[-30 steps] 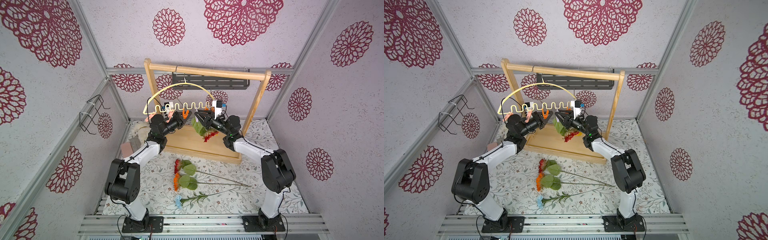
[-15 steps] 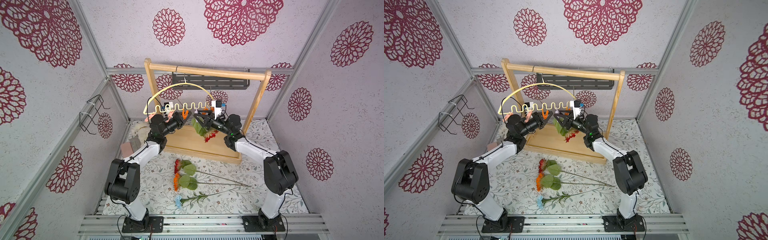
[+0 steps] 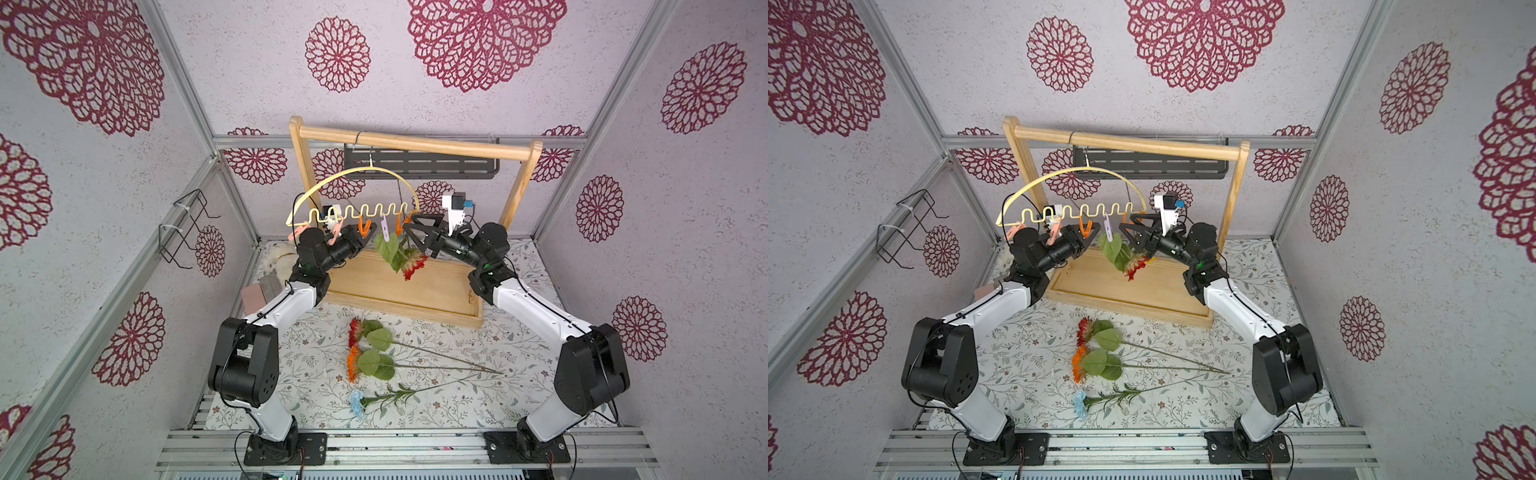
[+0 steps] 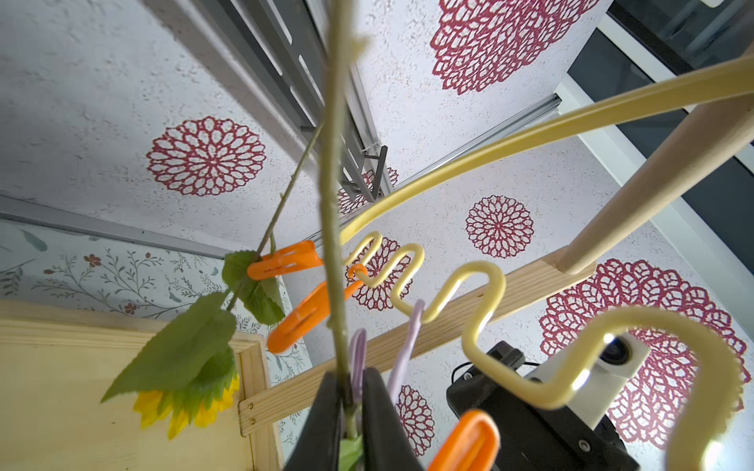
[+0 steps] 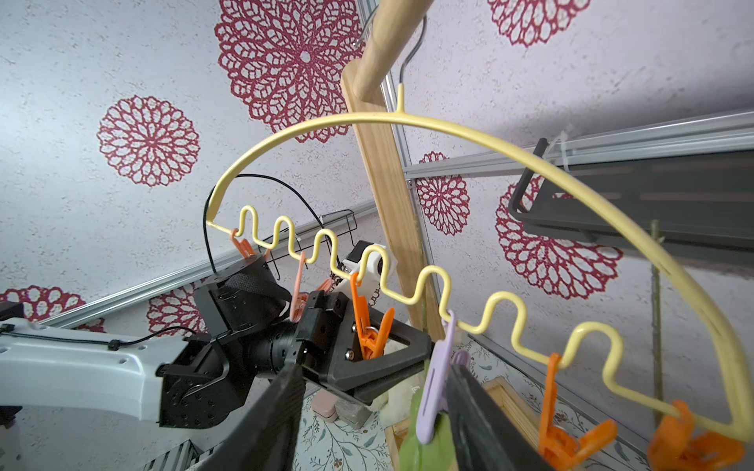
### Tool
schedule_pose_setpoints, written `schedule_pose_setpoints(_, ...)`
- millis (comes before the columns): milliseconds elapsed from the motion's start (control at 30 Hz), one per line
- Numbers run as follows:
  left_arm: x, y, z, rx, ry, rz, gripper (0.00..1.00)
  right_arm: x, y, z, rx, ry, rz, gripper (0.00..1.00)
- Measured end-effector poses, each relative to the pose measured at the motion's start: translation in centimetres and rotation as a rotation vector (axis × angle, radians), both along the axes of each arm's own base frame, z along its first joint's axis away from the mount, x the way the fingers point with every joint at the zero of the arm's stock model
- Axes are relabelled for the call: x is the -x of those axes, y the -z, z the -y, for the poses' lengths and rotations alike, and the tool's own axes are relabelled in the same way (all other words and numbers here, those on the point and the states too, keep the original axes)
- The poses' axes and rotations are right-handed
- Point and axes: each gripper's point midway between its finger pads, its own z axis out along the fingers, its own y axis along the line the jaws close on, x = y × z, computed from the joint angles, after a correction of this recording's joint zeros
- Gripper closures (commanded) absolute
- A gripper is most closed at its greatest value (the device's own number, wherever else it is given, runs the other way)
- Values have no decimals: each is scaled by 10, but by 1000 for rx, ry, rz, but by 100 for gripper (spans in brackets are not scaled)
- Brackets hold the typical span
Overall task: Dry the flowers on a clothes hanger
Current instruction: Clamp the flower onto the hanger.
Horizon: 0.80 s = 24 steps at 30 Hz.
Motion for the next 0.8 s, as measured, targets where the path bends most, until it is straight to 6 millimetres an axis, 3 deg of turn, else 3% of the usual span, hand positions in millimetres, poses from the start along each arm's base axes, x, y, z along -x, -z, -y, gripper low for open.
schedule_pose_setpoints(400, -3, 13, -7, -47, -17, -13, 58, 19, 25, 30, 135, 70, -4, 41)
schedule_pose_setpoints(667, 8, 60, -20, -149, -46, -97, 54, 41, 53, 45, 313, 93, 43, 41)
schedule_pose_setpoints(800, 19, 72, -32, -216, -72, -113, 52, 59, 77, 52, 417, 85, 62, 41)
